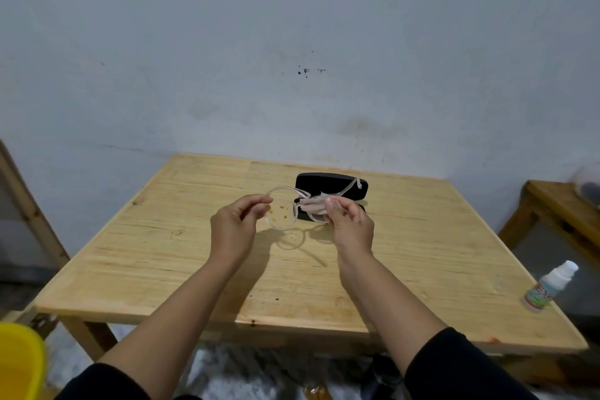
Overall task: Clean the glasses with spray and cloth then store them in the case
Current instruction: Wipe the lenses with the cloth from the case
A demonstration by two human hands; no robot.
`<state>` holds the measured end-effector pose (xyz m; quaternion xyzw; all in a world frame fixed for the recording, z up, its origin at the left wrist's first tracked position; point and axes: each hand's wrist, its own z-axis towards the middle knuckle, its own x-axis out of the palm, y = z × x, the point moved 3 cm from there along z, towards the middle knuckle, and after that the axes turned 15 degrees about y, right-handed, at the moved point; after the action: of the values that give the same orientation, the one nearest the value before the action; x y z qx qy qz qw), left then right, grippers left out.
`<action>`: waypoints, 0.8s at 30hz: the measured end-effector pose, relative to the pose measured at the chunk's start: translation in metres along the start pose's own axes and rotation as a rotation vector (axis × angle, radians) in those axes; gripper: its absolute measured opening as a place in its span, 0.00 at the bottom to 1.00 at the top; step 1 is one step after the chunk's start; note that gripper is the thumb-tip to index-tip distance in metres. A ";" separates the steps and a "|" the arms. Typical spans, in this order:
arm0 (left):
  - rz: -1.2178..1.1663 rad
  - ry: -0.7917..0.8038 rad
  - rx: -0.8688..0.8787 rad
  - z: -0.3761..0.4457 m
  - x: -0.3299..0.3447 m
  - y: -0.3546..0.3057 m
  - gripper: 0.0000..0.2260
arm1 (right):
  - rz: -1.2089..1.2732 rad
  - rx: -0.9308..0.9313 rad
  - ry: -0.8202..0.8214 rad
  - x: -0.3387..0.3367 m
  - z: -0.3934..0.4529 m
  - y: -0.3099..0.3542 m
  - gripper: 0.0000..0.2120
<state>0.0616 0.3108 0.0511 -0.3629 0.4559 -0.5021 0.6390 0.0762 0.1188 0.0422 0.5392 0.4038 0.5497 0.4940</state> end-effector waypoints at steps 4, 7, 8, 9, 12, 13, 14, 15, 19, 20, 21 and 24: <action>-0.002 -0.047 0.007 -0.001 0.000 -0.003 0.10 | -0.077 -0.002 0.025 0.001 -0.001 -0.001 0.03; -0.003 -0.079 -0.006 -0.002 -0.003 -0.004 0.09 | -0.110 0.024 0.138 0.003 -0.001 -0.003 0.10; 0.001 -0.085 -0.010 -0.002 -0.005 -0.004 0.09 | -0.137 0.025 0.186 0.005 -0.002 -0.002 0.14; 0.002 -0.089 -0.012 -0.003 -0.006 -0.004 0.09 | -0.149 0.019 0.201 0.005 -0.002 -0.001 0.15; -0.008 -0.094 -0.017 -0.003 -0.006 -0.004 0.10 | -0.135 -0.027 0.081 0.003 -0.005 0.004 0.04; -0.013 -0.093 -0.017 -0.003 -0.006 -0.004 0.10 | -0.150 -0.048 0.047 0.003 -0.006 0.005 0.06; -0.017 -0.092 -0.018 -0.003 -0.005 -0.004 0.10 | -0.176 -0.070 0.036 0.003 -0.006 0.006 0.07; -0.020 -0.093 -0.018 -0.003 -0.005 -0.004 0.10 | -0.198 -0.086 0.031 0.005 -0.007 0.007 0.08; -0.016 -0.121 -0.015 -0.002 -0.009 -0.004 0.09 | -0.250 -0.110 0.081 0.010 -0.008 0.013 0.10; -0.010 -0.130 -0.013 -0.002 -0.010 -0.005 0.08 | -0.261 -0.107 0.094 0.011 -0.008 0.014 0.10; -0.006 -0.137 -0.011 -0.002 -0.011 -0.005 0.08 | -0.271 -0.094 0.105 0.012 -0.008 0.015 0.11; -0.007 -0.154 -0.016 0.000 -0.014 -0.006 0.08 | -0.295 -0.038 0.136 0.017 -0.007 0.012 0.15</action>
<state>0.0584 0.3228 0.0591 -0.4070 0.4081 -0.4712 0.6677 0.0694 0.1334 0.0565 0.4258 0.5007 0.5140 0.5511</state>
